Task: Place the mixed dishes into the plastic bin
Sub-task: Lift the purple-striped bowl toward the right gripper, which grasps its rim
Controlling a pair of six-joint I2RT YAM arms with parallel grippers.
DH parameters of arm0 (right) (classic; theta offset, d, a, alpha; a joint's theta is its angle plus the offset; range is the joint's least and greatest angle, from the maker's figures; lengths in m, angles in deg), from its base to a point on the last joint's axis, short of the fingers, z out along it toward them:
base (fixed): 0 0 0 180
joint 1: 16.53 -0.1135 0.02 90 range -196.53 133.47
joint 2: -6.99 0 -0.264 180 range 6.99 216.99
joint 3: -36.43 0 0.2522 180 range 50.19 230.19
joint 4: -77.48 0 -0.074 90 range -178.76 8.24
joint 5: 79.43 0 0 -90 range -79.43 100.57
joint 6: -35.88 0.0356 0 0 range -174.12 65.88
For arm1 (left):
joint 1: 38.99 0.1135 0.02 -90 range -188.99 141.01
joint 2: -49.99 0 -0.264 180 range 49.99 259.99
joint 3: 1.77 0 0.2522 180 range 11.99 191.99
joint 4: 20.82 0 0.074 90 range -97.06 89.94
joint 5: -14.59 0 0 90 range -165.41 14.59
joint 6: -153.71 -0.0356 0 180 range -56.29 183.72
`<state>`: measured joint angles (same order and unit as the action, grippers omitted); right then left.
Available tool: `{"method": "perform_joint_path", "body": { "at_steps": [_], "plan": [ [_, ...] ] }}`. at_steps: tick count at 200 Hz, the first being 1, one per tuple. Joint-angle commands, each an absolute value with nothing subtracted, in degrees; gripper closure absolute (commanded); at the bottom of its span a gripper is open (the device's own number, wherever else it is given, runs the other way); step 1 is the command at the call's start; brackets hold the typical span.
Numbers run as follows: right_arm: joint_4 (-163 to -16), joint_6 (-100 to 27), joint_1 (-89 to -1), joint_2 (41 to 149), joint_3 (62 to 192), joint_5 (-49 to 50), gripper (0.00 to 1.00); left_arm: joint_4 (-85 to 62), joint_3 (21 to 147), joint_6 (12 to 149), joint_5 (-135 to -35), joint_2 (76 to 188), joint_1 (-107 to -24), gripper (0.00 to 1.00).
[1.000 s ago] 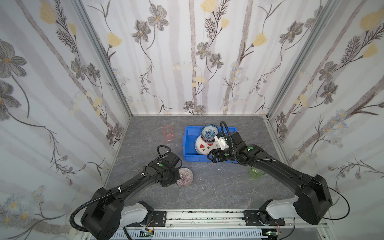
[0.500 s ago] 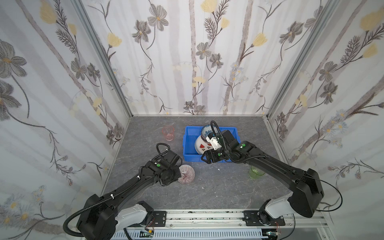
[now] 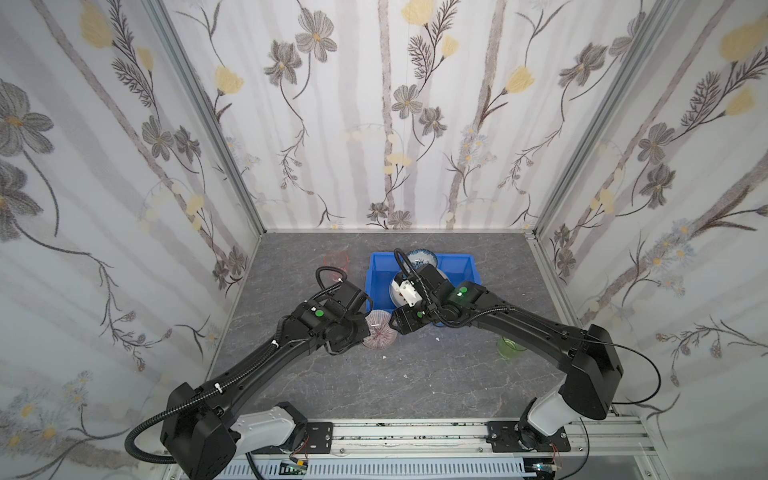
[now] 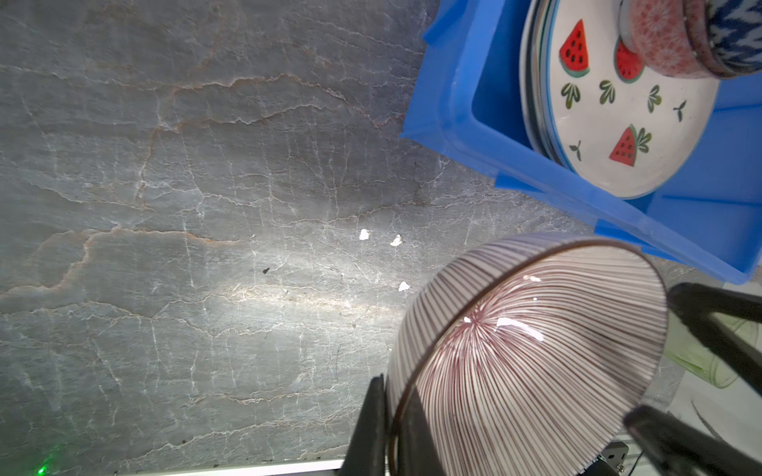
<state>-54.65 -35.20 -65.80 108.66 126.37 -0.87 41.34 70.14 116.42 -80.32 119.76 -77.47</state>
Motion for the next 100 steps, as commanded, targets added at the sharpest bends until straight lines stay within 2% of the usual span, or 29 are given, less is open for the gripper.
{"method": "perform_joint_path", "body": {
  "at_steps": [1, 100],
  "plan": [
    [-55.3, -35.7, -66.1, 110.4, 127.8, 0.2, 0.3, 41.3, 72.0, 117.6, -78.5, 120.7, -77.9, 1.0],
    [-55.4, -34.0, -66.4, 114.2, 129.8, 4.7, 0.7, 41.2, 73.5, 117.6, -78.0, 123.9, -78.2, 1.0]
  ]
}}
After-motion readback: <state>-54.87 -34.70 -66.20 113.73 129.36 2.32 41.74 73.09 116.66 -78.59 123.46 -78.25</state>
